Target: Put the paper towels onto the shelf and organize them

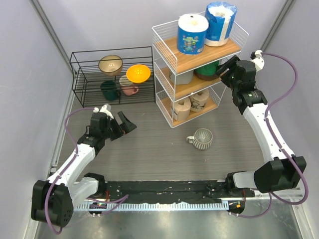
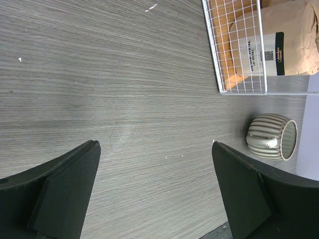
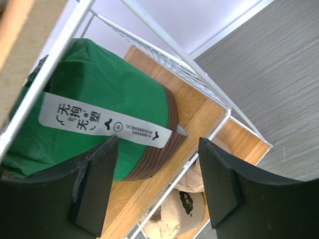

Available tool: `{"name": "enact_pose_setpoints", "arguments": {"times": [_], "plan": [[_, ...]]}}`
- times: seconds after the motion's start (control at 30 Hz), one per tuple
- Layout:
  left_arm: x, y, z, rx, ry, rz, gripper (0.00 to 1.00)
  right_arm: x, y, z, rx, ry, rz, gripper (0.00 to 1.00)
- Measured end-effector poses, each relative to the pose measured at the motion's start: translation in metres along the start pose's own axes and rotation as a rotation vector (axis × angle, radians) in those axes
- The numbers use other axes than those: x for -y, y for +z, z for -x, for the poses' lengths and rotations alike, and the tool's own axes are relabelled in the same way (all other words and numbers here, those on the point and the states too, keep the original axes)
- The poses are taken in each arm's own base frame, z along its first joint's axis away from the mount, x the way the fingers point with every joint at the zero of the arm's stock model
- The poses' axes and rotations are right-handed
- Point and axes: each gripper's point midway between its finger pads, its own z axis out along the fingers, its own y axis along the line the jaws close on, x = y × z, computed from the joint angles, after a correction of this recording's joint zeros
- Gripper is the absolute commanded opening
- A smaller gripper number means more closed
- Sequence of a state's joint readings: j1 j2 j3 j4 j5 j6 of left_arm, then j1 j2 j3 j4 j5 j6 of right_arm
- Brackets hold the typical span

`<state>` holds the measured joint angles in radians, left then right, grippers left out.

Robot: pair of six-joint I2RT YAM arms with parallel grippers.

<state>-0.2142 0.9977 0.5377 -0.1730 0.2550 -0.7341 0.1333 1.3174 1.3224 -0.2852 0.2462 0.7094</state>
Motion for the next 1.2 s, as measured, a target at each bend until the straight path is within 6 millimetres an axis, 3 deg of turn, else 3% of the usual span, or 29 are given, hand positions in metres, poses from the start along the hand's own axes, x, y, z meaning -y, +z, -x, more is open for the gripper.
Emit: {"name": "enact_pose_setpoints", "arguments": {"times": [0.33, 0.63, 0.83, 1.2], "plan": [[0.000, 0.000, 0.000, 0.000, 0.000, 0.000, 1.00, 0.001, 0.000, 0.001, 0.004, -0.008, -0.004, 0.71], [0.000, 0.000, 0.000, 0.000, 0.000, 0.000, 1.00, 0.003, -0.033, 0.014, 0.046, -0.008, 0.028, 0.71], [0.000, 0.000, 0.000, 0.000, 0.000, 0.000, 1.00, 0.015, -0.053, 0.009, 0.044, -0.011, 0.025, 0.71], [0.000, 0.000, 0.000, 0.000, 0.000, 0.000, 1.00, 0.026, -0.061, 0.000, 0.026, -0.030, 0.009, 0.72]]}}
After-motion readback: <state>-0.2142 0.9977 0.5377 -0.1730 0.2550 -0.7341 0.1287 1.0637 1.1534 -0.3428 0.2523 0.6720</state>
